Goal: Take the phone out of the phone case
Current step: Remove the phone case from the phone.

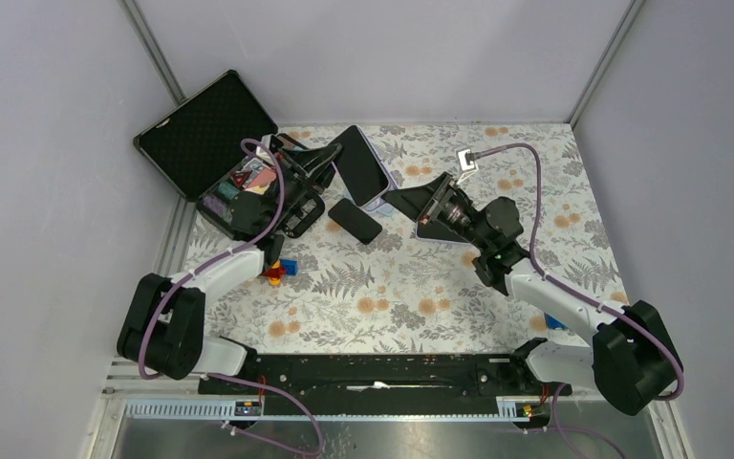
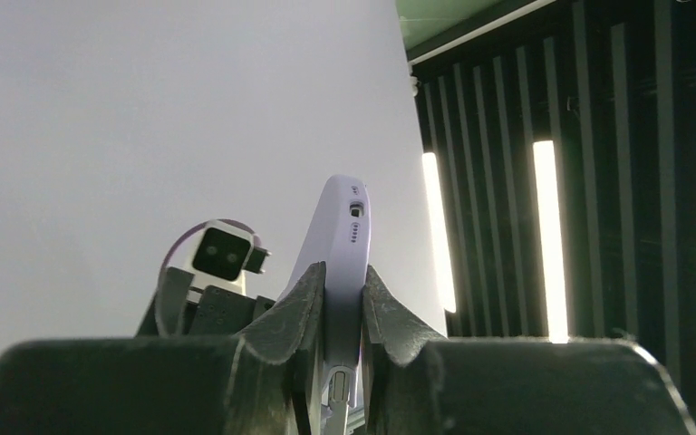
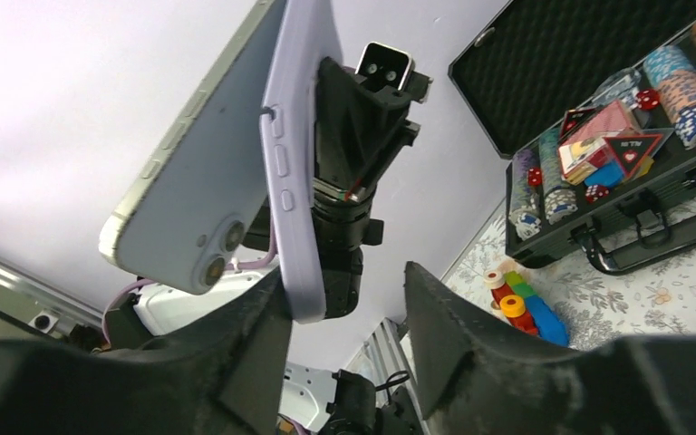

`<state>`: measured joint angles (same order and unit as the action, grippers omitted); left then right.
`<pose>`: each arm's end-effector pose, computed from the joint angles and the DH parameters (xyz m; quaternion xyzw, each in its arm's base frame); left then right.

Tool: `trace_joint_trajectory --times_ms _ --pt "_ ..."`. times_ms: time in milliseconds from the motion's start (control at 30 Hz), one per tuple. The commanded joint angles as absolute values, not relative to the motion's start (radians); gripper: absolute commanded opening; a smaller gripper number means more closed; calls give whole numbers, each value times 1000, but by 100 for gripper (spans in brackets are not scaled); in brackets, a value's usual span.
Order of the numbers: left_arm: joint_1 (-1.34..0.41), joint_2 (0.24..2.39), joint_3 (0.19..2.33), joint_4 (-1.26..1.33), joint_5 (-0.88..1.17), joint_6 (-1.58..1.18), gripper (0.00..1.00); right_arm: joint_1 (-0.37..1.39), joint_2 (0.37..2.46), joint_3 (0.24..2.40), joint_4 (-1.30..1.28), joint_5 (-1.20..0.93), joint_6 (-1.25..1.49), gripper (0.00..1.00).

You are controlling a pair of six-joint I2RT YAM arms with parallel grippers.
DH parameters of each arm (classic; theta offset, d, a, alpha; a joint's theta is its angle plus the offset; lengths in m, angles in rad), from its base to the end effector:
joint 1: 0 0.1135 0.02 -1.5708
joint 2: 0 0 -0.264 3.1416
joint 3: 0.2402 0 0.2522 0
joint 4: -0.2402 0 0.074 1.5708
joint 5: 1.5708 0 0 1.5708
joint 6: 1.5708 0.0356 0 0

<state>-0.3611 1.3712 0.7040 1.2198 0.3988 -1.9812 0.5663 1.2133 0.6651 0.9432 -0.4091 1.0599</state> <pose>0.2647 -0.1147 0.3239 -0.2268 0.4547 -0.8260 0.2441 0.2172 0.1549 0.3254 -0.0312 0.5679 0.6693 0.4781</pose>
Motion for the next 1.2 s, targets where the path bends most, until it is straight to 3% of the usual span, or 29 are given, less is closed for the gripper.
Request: trace_joint_trajectory --times_ms 0,433,500,633,667,767,867,933,1033,1167 --pt "-374 1327 715 1299 390 -1971 0 599 1230 691 944 -398 1020 50" --pt "-375 1280 693 1240 360 -1870 0 636 1326 685 1156 -331 1099 43" --pt "-374 1280 697 1229 369 -1856 0 636 1337 692 1166 -336 1107 35" --pt "-368 1282 690 1209 393 -1826 2 636 1328 694 1147 -330 1098 5" --pt "-365 1279 680 1195 396 -1811 7 636 1320 692 1138 -327 1095 0" --pt "-351 1259 635 1156 396 -1737 21 636 1298 683 1124 -320 1090 0" --pt "-336 1222 580 1094 402 -1632 53 635 1273 677 1089 -318 1082 0" --pt "-332 1194 554 1022 404 -1548 66 635 1262 666 1076 -319 1078 0" --pt "-328 1156 535 900 406 -1422 79 634 1267 645 1099 -328 1085 0" --pt "-324 1098 507 789 378 -1280 90 635 1292 604 1143 -328 1112 0"
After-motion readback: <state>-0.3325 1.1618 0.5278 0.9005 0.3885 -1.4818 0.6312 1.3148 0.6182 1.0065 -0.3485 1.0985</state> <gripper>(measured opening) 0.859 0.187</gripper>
